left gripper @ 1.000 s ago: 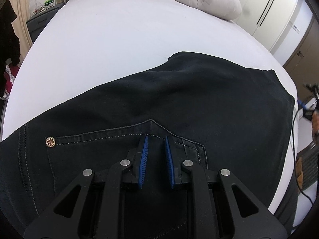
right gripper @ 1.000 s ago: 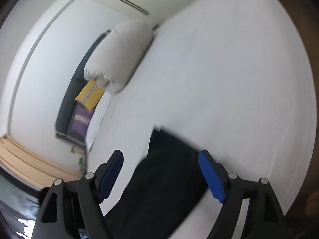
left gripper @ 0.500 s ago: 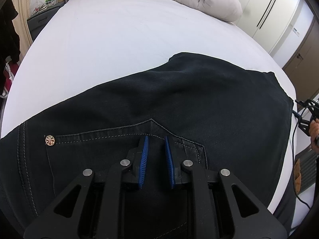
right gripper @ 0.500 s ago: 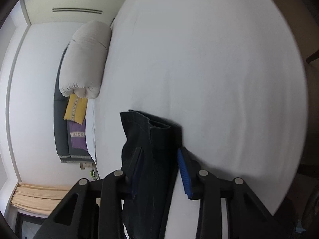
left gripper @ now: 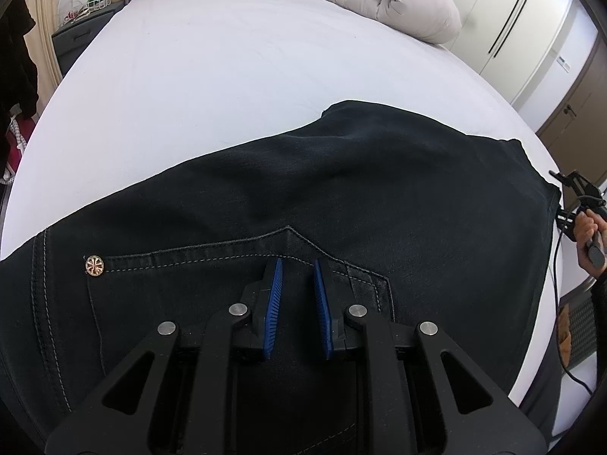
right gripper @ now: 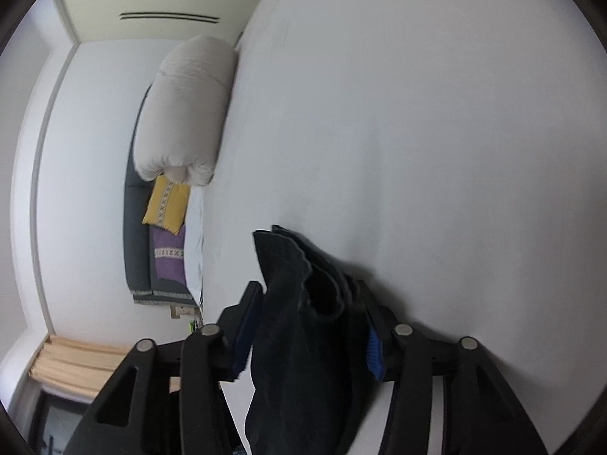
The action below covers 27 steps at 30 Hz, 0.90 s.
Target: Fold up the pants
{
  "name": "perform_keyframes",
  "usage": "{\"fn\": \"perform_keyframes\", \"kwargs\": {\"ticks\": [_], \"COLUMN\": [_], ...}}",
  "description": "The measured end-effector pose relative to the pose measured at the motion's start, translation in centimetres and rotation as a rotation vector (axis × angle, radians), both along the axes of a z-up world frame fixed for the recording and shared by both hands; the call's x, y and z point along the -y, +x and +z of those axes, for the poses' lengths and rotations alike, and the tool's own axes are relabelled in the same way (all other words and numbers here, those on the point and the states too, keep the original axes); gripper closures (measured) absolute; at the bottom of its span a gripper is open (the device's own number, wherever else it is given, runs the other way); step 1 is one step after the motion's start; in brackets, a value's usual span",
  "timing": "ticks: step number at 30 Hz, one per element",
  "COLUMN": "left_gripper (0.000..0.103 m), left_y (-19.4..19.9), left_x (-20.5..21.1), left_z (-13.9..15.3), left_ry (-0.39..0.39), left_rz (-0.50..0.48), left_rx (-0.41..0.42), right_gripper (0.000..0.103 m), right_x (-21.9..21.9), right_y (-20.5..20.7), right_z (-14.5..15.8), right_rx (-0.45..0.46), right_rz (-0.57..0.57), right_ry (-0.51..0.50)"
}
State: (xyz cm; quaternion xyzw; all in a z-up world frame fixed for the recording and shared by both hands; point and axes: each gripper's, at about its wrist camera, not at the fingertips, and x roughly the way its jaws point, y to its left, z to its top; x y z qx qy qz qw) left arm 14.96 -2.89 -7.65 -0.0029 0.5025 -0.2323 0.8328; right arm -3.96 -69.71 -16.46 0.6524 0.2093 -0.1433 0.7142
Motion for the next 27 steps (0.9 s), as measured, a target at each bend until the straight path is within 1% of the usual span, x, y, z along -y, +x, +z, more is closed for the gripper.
{"fn": "perform_keyframes", "kwargs": {"ticks": [1,2,4,6,10,14,16,19,22,25,27], "left_gripper": [0.086,0.086,0.086,0.086,0.086,0.086,0.086,0.086,0.086,0.086,0.086], "left_y": [0.0,0.0,0.1,0.1,0.2,0.3,0.3,0.4,0.4,0.4,0.4], "left_x": [0.0,-0.1,-0.2,-0.3,-0.4,-0.6,-0.7,-0.9,-1.0,-1.1,-1.2], "left_z": [0.0,0.0,0.0,-0.1,-0.2,-0.3,-0.3,-0.3,-0.3,-0.3,-0.3], "left_ry": [-0.001,-0.005,-0.007,-0.010,-0.017,-0.024,-0.030,-0.036,-0.040,-0.041,-0.042], "left_rz": [0.000,0.000,0.000,0.001,0.003,0.005,0.006,0.006,0.004,0.003,0.002], "left_rx": [0.000,-0.002,-0.003,-0.004,-0.006,-0.007,-0.008,-0.012,-0.011,-0.008,-0.007], "right_gripper": [0.081,0.090,0.091,0.091,0.091,0.091,0.091,0.091,0.091,0.092,0.092], "right_x": [0.2,0.3,0.2,0.0,-0.8,-2.1,-2.6,-2.7,-2.2,-1.6,-1.5], "right_y": [0.1,0.0,-0.1,0.1,1.2,2.3,2.7,2.9,2.2,1.5,1.1], "right_z": [-0.3,-0.5,-0.4,0.0,2.2,3.6,4.1,3.9,2.8,1.9,1.8], "right_rx": [-0.010,-0.017,-0.013,-0.032,-0.115,-0.170,-0.187,-0.202,-0.236,-0.209,-0.201], "right_rz": [0.006,0.011,0.021,0.032,0.068,0.108,0.122,0.123,0.104,0.093,0.086], "right_ry": [0.003,0.002,-0.030,-0.075,-0.215,-0.322,-0.358,-0.362,-0.347,-0.313,-0.304]}}
